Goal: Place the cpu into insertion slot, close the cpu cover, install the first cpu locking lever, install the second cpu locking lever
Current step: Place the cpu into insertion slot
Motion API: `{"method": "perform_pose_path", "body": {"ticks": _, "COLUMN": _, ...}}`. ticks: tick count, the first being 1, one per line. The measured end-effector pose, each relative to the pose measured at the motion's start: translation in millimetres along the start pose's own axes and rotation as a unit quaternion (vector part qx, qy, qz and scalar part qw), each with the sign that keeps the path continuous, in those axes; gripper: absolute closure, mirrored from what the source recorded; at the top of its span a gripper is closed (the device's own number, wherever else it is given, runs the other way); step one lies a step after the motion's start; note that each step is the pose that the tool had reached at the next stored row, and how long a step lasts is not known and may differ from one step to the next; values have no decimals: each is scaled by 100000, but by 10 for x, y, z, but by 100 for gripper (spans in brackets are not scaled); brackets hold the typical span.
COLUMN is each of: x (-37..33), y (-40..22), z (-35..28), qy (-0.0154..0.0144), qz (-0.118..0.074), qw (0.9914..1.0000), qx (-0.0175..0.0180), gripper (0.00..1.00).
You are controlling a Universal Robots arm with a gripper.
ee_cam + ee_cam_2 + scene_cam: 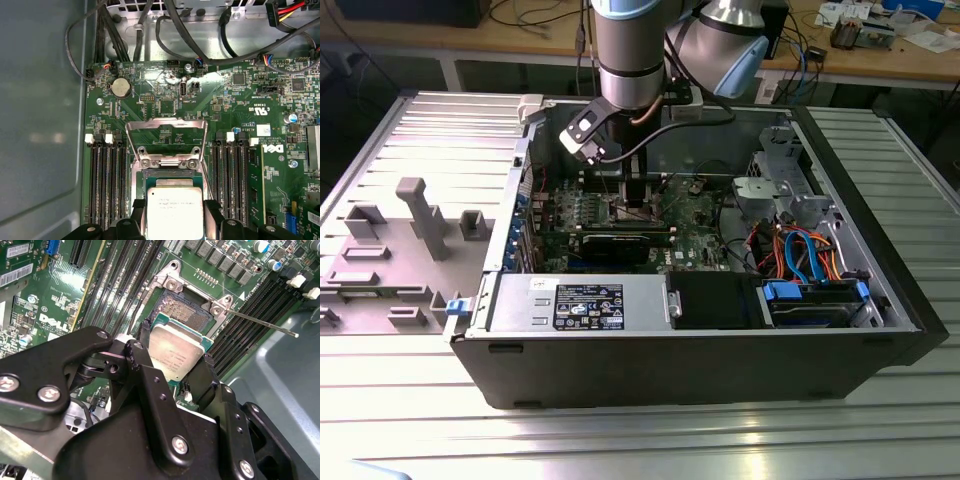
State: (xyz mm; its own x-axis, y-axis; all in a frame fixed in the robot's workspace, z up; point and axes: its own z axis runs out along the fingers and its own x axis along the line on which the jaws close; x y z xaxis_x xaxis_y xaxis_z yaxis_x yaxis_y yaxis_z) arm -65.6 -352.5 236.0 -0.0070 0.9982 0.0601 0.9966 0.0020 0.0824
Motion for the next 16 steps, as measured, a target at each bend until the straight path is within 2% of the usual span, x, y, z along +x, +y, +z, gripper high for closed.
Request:
{"method": "perform_pose_path", "body": {"ticks": 11, "x": 29, "y": -18, "z": 196, "qy": 5, "qz": -154, "qw": 100000, "qx": 13, "gripper": 45}}
{"method": "perform_pose_path", "body": {"ticks": 16, "x": 26, "y": -51, "z": 294, "qy": 4, "qz": -33, "qw": 100000, "qx": 5, "gripper": 45}}
